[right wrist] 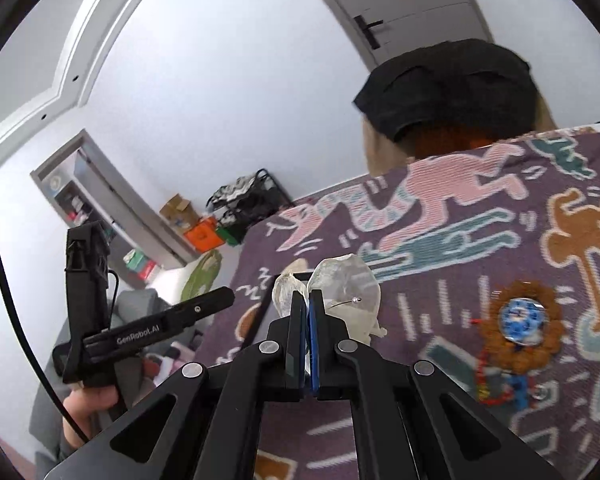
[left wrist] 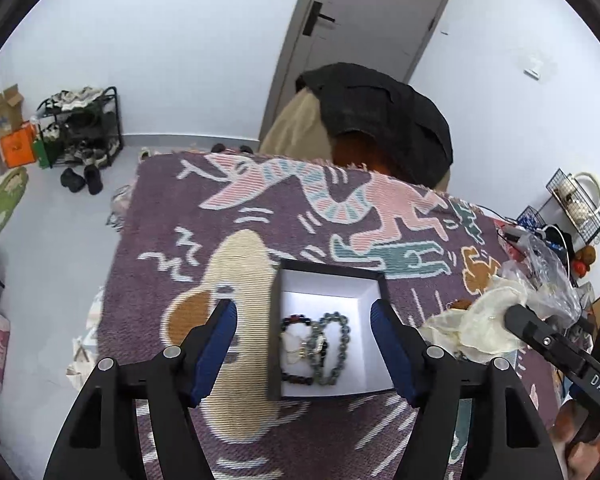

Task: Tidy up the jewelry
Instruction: 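Carry the grey-green bracelet into the box and open the left gripper, then lower the white scrunchie into the box and open the right gripper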

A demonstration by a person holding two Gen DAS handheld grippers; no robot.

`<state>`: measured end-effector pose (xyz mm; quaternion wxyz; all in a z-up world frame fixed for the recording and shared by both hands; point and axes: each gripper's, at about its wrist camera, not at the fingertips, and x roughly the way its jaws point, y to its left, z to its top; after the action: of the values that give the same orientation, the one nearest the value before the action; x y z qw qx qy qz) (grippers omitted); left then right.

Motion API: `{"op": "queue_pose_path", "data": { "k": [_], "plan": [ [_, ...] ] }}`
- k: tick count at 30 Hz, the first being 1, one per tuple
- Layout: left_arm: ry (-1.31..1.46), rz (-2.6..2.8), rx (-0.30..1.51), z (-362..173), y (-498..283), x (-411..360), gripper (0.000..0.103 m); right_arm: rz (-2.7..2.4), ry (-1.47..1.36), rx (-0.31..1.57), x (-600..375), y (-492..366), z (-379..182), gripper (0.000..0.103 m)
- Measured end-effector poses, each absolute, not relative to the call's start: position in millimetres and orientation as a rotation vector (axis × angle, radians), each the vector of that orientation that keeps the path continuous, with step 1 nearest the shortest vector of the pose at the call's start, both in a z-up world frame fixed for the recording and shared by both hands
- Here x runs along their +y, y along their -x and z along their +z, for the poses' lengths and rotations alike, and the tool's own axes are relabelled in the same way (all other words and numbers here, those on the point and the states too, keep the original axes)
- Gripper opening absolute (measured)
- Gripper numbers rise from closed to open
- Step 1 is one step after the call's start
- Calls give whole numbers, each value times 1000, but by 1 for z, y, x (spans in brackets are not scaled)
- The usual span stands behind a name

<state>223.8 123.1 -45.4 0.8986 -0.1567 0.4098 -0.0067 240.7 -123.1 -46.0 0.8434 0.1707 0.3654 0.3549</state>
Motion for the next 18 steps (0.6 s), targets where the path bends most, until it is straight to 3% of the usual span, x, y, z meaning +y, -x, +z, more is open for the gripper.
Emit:
{"op": "queue_pose_path", "data": {
  "k": [6,7,8,10,12,18],
  "plan": [
    [345,10,844,-47,-217,141,70,823,-390,791,-90,-251,-52,3],
    [347,11,844,-47,-217,142,70,825,-389,807,-86,-253,-55,8],
    [352,13,843,-48,-216,144,70,829,-386,827,-83,-255,-57,14],
    [369,9,844,-49,-215,146,70,835,-395,842,-82,-255,-61,56],
    [384,1,843,-50,-215,147,70,809,-402,813,-91,-250,-62,68],
    [378,-36,841,-48,-220,129,70,720,-420,842,-122,-253,-72,68]
  ]
}}
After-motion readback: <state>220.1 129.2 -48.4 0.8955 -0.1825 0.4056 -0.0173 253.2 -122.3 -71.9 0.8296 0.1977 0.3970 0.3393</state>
